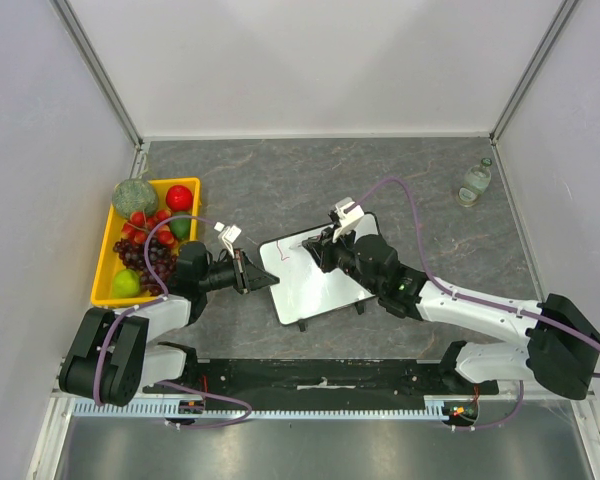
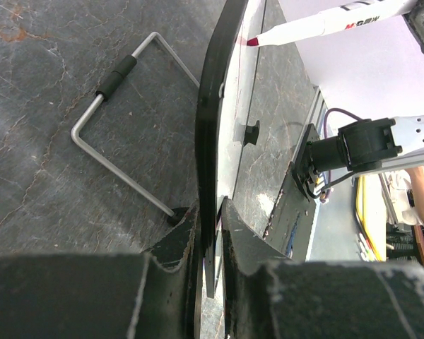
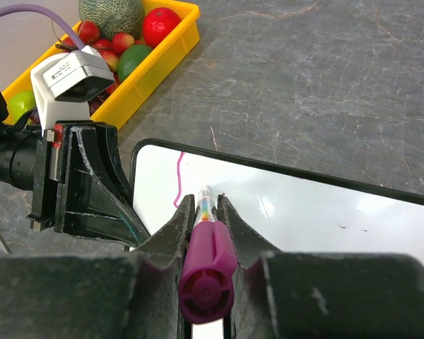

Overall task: Write a sentence on the whiteboard
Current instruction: Write on the whiteboard with the whiteboard.

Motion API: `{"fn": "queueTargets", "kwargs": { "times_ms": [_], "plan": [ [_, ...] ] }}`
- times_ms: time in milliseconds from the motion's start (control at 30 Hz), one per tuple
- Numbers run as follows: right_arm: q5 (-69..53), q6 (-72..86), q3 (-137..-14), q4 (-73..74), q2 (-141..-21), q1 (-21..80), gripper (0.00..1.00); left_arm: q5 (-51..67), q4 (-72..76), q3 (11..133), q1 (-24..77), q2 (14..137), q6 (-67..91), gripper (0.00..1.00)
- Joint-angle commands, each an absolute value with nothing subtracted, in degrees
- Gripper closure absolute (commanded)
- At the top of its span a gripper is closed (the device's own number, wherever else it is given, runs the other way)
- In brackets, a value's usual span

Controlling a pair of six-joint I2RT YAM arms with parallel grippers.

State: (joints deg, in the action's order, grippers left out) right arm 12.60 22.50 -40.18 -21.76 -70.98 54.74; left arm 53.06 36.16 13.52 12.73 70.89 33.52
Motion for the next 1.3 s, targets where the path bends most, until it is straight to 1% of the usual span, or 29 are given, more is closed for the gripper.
{"fn": "queueTargets", "kwargs": {
  "times_ms": [0, 300, 900, 1267],
  "plan": [
    [15.47, 22.59, -40.61, -23.81, -71.28, 54.32, 1.00, 53.09, 37.71, 14.06, 12.74, 71.37, 32.61, 0.98],
    [13.45, 23.11, -39.64, -24.34, -72.33, 54.23, 1.00, 53.17, 37.71, 14.06, 12.74, 71.46, 32.61, 0.98],
    [11.08, 23.55, -36.65, -22.94, -70.75, 54.23, 1.00, 53.17, 37.71, 14.15, 12.75, 71.46, 32.61, 0.98],
    [15.38, 23.55, -35.33, -22.23, -67.76, 54.23, 1.00, 53.26, 37.79, 14.15, 12.74, 71.63, 32.61, 0.98]
  ]
}}
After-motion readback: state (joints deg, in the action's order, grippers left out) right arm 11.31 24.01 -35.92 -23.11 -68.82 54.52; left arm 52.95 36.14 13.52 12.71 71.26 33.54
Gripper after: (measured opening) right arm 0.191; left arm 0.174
